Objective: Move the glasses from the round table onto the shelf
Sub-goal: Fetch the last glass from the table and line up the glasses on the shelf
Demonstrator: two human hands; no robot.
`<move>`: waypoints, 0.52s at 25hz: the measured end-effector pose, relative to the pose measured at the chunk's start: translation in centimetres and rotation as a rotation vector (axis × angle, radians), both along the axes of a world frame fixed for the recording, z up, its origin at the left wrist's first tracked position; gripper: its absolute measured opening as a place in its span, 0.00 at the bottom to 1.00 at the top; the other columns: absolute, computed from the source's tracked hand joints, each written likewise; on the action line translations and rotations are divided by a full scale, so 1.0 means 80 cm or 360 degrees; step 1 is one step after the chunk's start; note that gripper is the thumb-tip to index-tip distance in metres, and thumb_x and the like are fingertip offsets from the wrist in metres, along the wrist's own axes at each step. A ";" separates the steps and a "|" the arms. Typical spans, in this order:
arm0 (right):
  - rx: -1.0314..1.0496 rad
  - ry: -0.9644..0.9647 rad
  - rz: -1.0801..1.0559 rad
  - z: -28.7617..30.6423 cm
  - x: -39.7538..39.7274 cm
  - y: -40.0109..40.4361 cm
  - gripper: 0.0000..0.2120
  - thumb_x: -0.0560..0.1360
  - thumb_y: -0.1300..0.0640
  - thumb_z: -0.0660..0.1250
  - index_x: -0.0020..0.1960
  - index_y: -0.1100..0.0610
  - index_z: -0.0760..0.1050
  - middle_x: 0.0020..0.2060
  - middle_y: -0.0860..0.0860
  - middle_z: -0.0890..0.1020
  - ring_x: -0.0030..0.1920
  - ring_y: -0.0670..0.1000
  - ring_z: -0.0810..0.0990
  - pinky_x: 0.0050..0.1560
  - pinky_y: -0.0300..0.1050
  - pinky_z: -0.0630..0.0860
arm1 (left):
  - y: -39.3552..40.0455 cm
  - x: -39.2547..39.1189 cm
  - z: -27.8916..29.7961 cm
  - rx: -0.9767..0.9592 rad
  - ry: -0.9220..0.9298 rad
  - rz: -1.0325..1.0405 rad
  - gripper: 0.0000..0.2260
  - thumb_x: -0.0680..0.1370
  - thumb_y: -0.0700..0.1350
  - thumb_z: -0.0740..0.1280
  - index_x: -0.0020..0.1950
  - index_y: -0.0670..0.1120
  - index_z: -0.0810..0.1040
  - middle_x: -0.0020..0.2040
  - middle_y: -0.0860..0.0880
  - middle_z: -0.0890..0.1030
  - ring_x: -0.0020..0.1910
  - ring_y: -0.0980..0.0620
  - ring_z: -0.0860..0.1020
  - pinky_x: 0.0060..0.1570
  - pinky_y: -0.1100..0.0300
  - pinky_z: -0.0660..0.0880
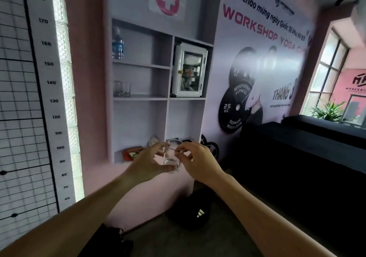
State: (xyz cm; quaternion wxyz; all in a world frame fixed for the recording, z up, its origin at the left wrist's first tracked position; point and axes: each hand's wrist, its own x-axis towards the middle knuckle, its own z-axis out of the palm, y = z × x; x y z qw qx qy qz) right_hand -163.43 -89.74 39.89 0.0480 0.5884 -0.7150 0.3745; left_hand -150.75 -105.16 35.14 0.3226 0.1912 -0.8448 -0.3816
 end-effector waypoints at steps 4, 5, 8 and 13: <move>-0.0013 0.0013 -0.0026 0.017 -0.044 -0.085 0.07 0.78 0.50 0.67 0.53 0.49 0.81 0.49 0.49 0.82 0.43 0.48 0.82 0.49 0.48 0.80 | -0.084 -0.041 0.021 -0.0007 0.0009 -0.0010 0.36 0.56 0.68 0.79 0.61 0.65 0.73 0.54 0.56 0.84 0.50 0.56 0.83 0.55 0.49 0.81; -0.0017 0.0009 -0.0028 0.019 -0.051 -0.100 0.07 0.78 0.49 0.67 0.54 0.49 0.81 0.50 0.49 0.82 0.44 0.47 0.81 0.50 0.48 0.80 | -0.097 -0.047 0.027 -0.0027 0.0004 -0.0018 0.36 0.56 0.69 0.79 0.61 0.64 0.73 0.54 0.56 0.84 0.50 0.56 0.83 0.53 0.50 0.81; -0.0028 -0.0002 -0.0012 0.019 -0.077 -0.156 0.07 0.79 0.49 0.66 0.54 0.49 0.80 0.50 0.49 0.81 0.45 0.48 0.81 0.51 0.48 0.80 | -0.145 -0.066 0.038 -0.0056 -0.0005 -0.0013 0.38 0.55 0.71 0.77 0.62 0.63 0.72 0.54 0.57 0.83 0.46 0.54 0.84 0.45 0.58 0.83; -0.0015 -0.0009 0.0090 0.013 -0.116 -0.238 0.07 0.79 0.49 0.65 0.54 0.49 0.80 0.50 0.48 0.80 0.44 0.48 0.81 0.48 0.45 0.80 | -0.211 -0.092 0.037 -0.0151 -0.0030 0.0065 0.40 0.57 0.70 0.75 0.65 0.58 0.72 0.55 0.56 0.82 0.40 0.54 0.83 0.40 0.65 0.77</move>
